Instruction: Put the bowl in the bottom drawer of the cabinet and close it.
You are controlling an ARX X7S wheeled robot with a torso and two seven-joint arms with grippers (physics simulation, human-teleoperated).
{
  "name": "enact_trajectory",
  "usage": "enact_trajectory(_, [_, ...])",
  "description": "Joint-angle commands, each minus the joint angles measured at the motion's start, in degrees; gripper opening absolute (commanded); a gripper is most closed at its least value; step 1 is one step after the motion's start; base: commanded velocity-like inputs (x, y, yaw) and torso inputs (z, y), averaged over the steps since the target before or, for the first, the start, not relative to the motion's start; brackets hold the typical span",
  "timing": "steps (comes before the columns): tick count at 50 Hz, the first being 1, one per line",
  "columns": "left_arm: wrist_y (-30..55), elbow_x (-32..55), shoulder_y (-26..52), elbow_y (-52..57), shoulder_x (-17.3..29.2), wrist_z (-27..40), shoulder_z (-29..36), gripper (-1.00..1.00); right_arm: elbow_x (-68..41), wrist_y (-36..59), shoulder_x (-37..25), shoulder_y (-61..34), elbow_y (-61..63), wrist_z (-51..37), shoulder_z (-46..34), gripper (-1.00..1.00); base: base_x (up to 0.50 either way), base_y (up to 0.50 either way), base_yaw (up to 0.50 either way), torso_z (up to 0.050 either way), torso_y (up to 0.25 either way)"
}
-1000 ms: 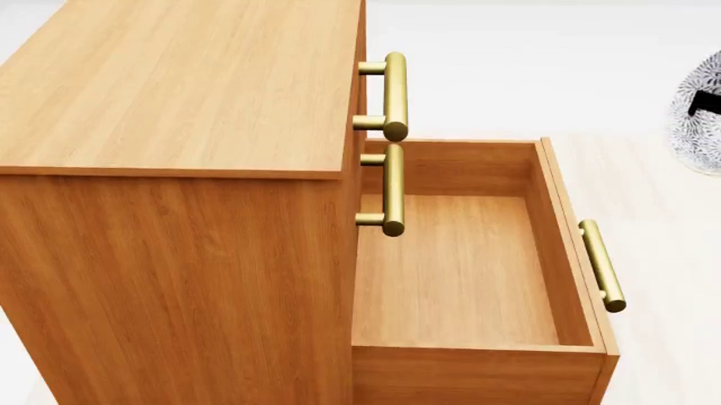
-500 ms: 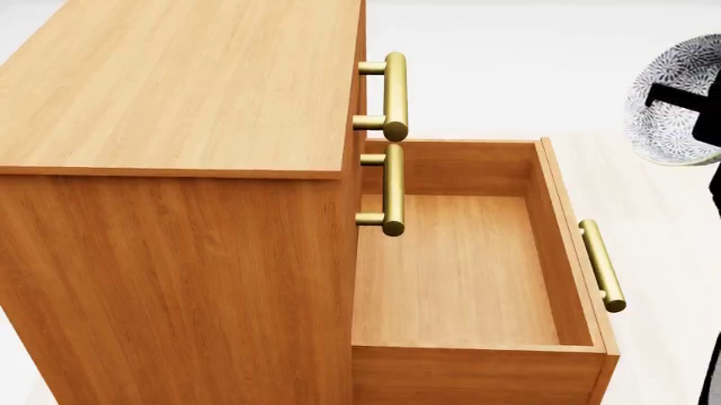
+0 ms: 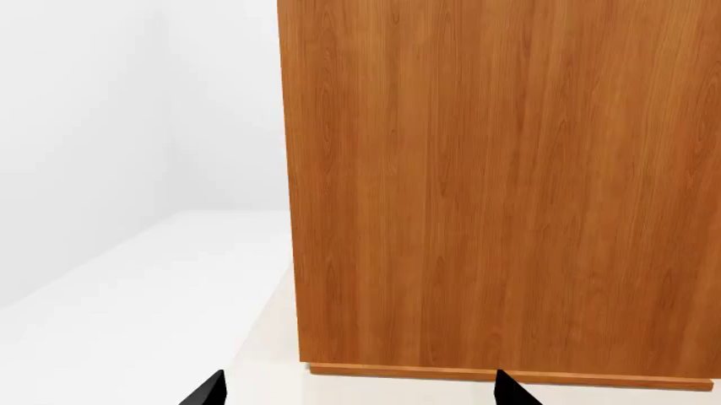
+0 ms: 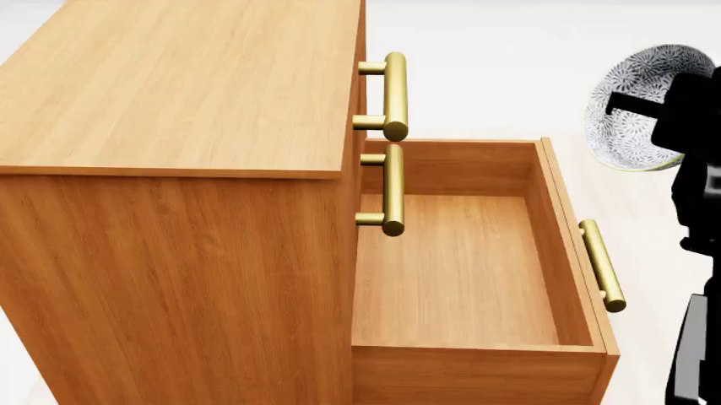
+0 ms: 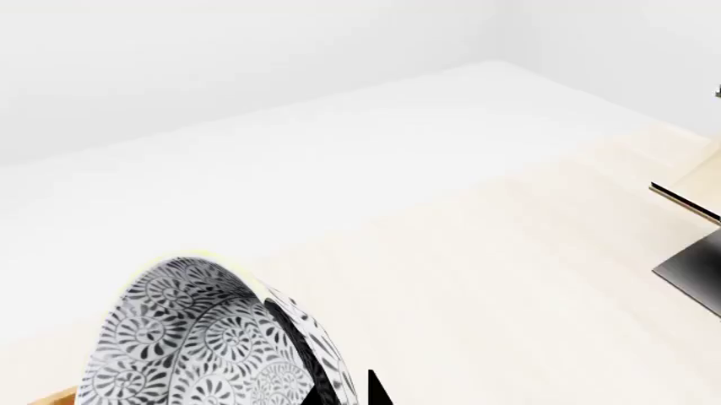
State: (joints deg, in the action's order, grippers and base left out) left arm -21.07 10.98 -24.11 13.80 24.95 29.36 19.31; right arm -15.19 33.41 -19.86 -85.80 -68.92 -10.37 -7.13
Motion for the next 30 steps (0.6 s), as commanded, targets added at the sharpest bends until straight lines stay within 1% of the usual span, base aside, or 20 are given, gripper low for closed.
enact_trajectory(1, [-0.2, 0.1, 0.1, -0.2, 0.0, 0.1, 0.1, 1.0, 1.2, -2.9, 1.6, -2.1, -4.5, 1.5, -0.8, -1.0, 0.0, 0.0, 0.0, 0.0, 0.0])
enact_trajectory(12, [0.0, 0.3, 0.0, 0.2, 0.3, 0.2, 0.2, 1.0, 2.1, -3.2, 2.9, -2.6, -5.9, 2.3, -0.5, -1.0, 0.0, 0.0, 0.0, 0.0, 0.0])
enact_trajectory(30, [-0.1, 0.6, -0.2, 0.6, 0.6, 0.4, 0.3, 1.0, 6.4, -2.3, 5.3, -1.7, -6.0, 3.0, 3.6, -1.0, 0.0, 0.0, 0.0, 0.0, 0.001])
